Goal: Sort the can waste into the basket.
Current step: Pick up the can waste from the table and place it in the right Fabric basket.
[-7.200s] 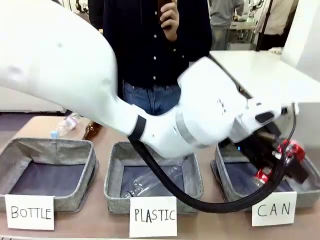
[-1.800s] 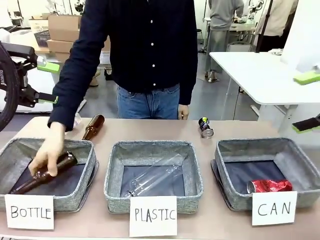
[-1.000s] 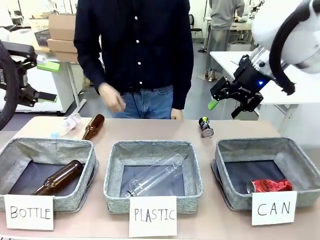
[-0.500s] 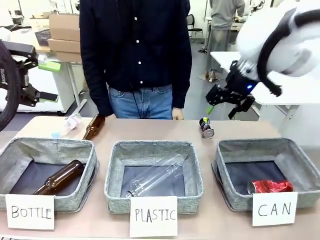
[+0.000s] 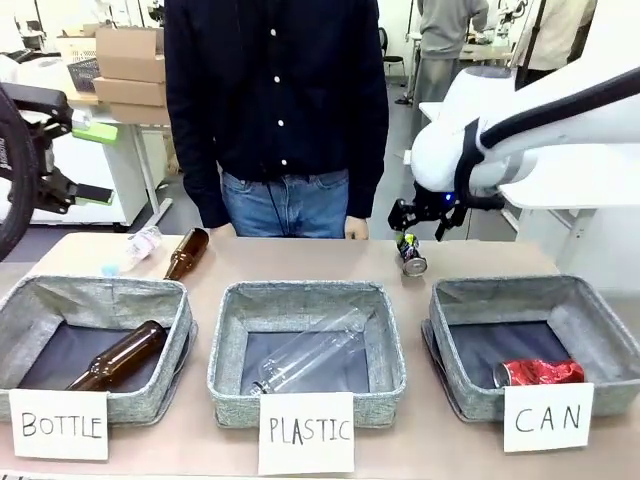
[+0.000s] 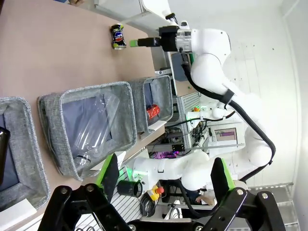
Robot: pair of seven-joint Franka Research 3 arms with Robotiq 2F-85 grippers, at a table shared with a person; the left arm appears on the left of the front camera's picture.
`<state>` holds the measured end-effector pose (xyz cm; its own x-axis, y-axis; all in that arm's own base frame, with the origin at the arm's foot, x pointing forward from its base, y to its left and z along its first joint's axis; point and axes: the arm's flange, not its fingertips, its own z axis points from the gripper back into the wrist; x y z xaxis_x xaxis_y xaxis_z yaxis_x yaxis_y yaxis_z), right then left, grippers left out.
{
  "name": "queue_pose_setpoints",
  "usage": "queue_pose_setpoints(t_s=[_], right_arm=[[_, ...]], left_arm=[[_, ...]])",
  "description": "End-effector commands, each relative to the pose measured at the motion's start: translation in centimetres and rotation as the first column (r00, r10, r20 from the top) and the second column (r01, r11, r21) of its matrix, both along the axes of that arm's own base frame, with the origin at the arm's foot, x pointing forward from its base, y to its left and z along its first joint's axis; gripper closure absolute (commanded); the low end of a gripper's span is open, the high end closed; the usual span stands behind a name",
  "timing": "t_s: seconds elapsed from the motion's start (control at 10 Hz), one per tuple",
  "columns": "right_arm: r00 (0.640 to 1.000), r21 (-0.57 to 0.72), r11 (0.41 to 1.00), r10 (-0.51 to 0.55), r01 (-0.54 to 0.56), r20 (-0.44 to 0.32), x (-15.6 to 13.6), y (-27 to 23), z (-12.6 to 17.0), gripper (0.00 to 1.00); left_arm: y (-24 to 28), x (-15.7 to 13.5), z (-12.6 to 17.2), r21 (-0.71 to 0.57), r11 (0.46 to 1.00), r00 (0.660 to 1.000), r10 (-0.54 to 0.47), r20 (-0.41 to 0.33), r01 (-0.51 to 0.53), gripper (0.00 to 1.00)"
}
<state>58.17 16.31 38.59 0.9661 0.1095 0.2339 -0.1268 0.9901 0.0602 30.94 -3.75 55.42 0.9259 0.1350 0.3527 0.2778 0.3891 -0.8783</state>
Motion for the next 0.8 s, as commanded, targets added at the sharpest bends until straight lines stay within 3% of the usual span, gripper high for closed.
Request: queue_pose_setpoints(t_s=[0.0,0.2,0.4,0.7], right_arm=[[0.994,-0.055,0.995,-0.081,0.085,0.066,2.7,0.4,-2.6,0.00],[0.989,0.002,0.995,-0.098,0.098,0.107,4.7,0.2,-5.0,0.00],[0.993,0.033,0.995,-0.100,0.098,0.063,6.4,-0.2,-6.9,0.00],[0.989,0.015,0.991,-0.134,0.133,0.064,6.8,-0.6,-7.7,0.00]], left_arm=[[0.1,0.0,0.2,-0.017,1.000,1.000,-0.004,0.002,0.004,0.00],[0.1,0.0,0.2,-0.017,1.000,1.000,-0.004,0.002,0.004,0.00],[0.1,0.0,0.2,-0.017,1.000,1.000,-0.004,0.002,0.004,0.00],[0.1,0.0,0.2,-0.017,1.000,1.000,-0.004,0.002,0.004,0.00]])
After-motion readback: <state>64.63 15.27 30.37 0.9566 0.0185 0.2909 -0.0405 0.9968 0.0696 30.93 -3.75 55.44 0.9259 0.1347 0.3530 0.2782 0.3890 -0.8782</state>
